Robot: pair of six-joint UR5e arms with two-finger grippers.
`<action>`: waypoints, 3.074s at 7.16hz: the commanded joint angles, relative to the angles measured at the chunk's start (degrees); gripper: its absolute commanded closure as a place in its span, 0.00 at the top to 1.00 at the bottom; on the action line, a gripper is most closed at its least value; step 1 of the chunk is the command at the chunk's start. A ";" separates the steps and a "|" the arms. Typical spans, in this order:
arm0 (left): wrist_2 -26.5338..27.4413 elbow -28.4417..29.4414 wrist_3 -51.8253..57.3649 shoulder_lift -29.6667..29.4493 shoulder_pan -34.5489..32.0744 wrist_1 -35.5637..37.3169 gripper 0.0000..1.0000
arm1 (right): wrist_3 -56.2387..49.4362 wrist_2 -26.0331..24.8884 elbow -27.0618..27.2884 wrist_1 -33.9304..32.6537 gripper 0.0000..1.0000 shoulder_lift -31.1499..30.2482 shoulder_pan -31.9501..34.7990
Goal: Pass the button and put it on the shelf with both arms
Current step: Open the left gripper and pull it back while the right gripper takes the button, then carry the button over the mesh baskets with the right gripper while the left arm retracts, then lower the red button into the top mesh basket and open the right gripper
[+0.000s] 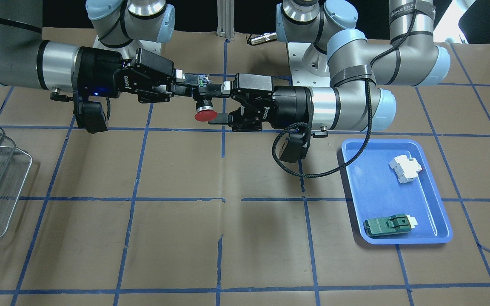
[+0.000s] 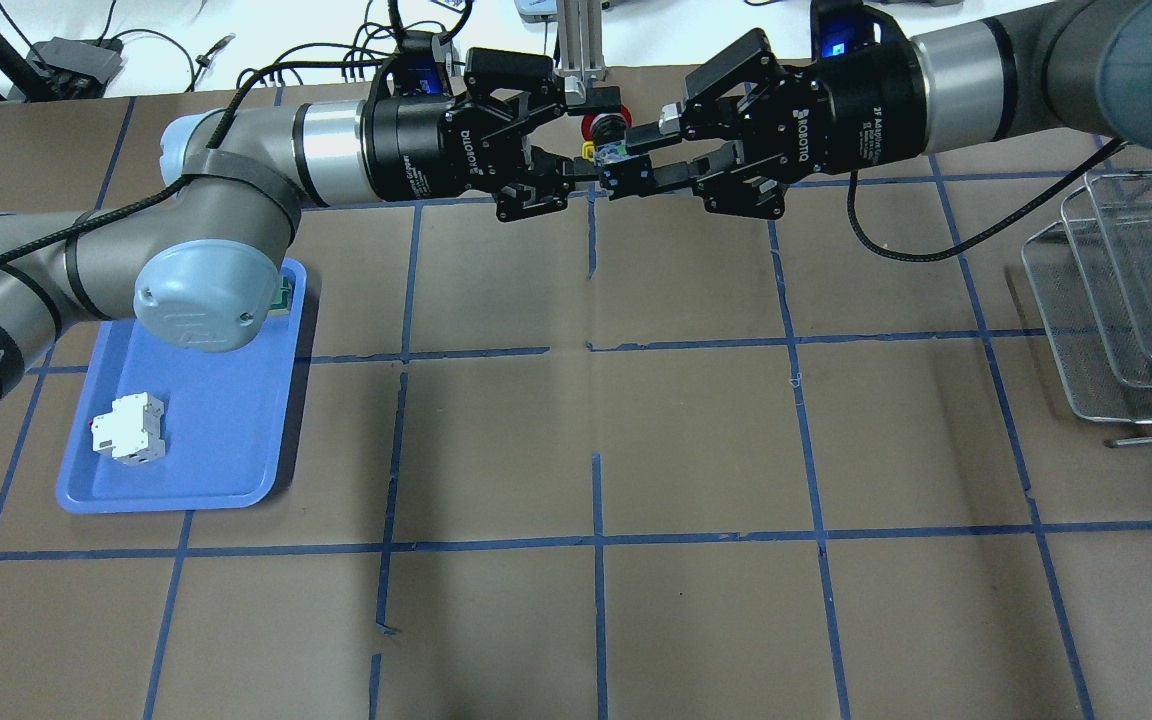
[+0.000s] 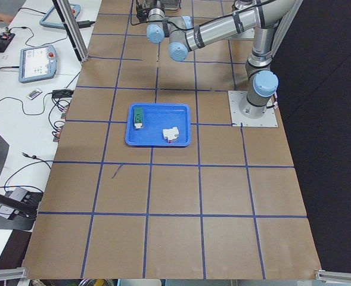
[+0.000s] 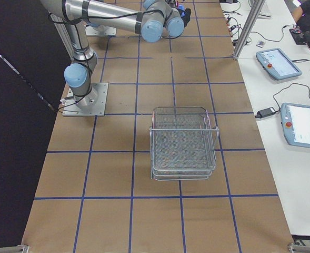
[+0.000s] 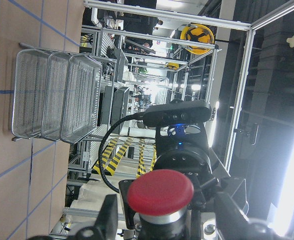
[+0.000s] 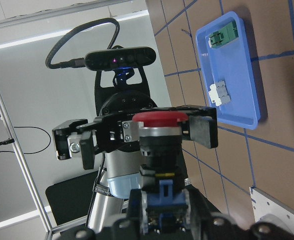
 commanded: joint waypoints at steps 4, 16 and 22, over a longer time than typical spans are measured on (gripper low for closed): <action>34.50 1.32 0.19 -0.33 13.01 6.92 1.00 | 0.36 -41.75 -1.12 -11.53 0.10 -0.70 -9.77; 92.54 25.85 -3.15 5.29 3.18 -19.60 1.00 | -9.67 -79.46 -2.00 -49.59 0.29 7.64 -27.99; 92.27 25.33 -3.15 5.90 3.36 -19.69 1.00 | -9.05 -79.65 -4.10 -42.62 1.00 1.98 -26.07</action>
